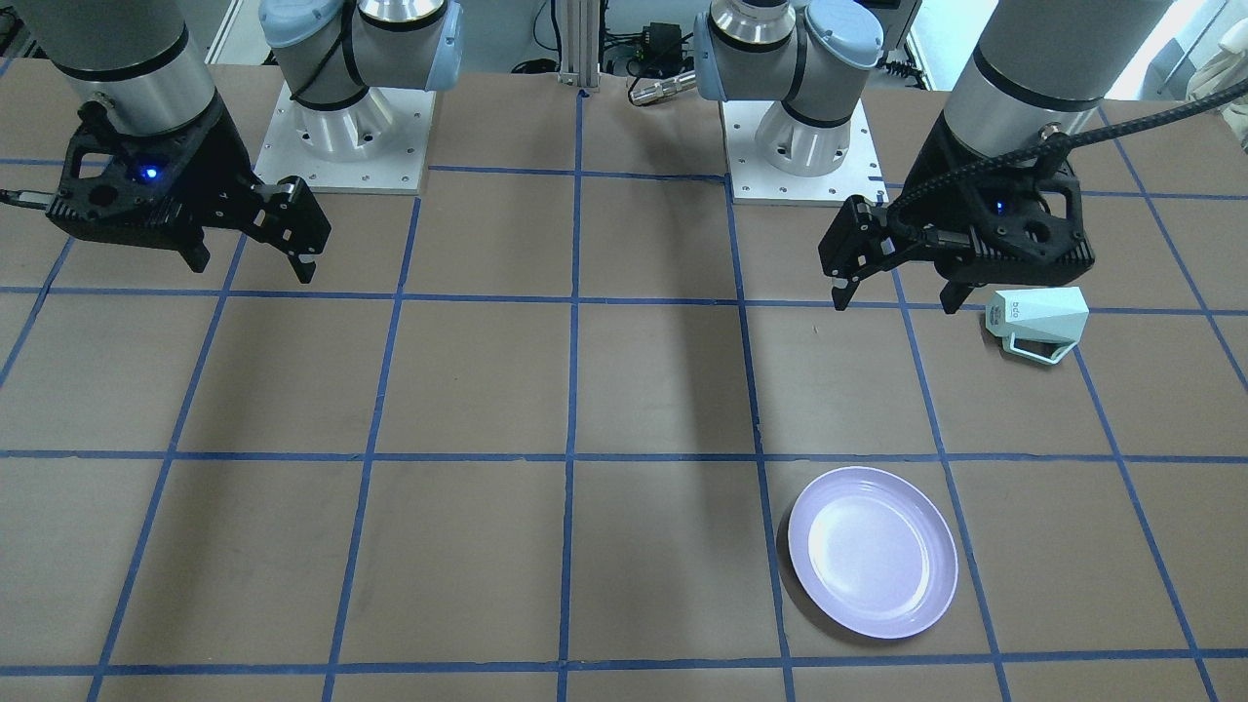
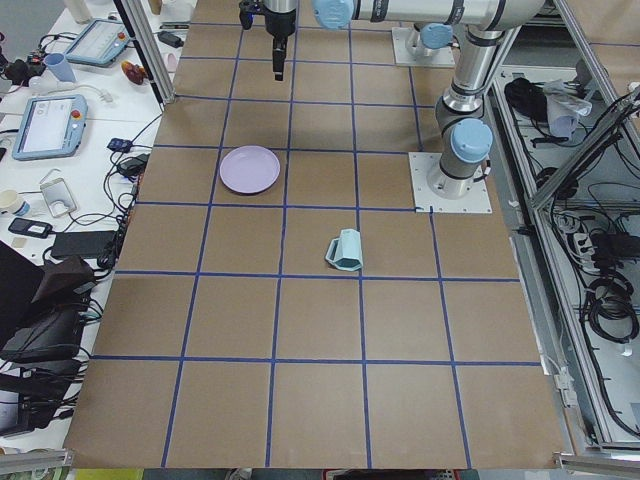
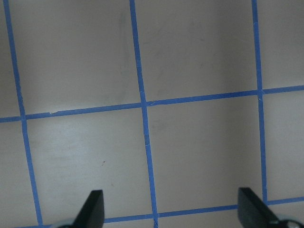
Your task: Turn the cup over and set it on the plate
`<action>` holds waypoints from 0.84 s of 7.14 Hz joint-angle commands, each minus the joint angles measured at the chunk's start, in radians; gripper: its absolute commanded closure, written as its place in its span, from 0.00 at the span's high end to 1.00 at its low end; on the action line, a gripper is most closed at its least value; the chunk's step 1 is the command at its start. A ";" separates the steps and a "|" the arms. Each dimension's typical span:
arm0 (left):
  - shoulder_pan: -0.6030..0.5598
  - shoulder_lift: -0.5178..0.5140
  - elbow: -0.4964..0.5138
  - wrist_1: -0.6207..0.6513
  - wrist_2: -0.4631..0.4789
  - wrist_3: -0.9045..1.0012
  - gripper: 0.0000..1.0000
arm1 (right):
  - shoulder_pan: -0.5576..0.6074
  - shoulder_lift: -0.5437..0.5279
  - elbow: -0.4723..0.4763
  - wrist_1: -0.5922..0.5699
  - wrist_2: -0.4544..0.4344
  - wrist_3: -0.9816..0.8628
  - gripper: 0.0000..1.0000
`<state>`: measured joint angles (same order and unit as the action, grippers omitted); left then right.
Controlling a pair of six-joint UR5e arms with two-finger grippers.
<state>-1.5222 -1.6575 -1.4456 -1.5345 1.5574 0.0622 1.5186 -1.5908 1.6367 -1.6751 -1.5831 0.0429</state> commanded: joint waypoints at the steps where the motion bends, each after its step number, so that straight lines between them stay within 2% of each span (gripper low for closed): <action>1: 0.000 -0.001 0.001 0.001 0.000 0.001 1.00 | 0.000 -0.001 0.000 0.000 0.002 0.000 1.00; 6: 0.026 -0.008 -0.006 0.001 -0.003 0.004 1.00 | 0.000 -0.001 0.000 0.000 0.000 0.000 1.00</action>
<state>-1.5060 -1.6631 -1.4494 -1.5343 1.5576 0.0666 1.5187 -1.5911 1.6367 -1.6751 -1.5830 0.0429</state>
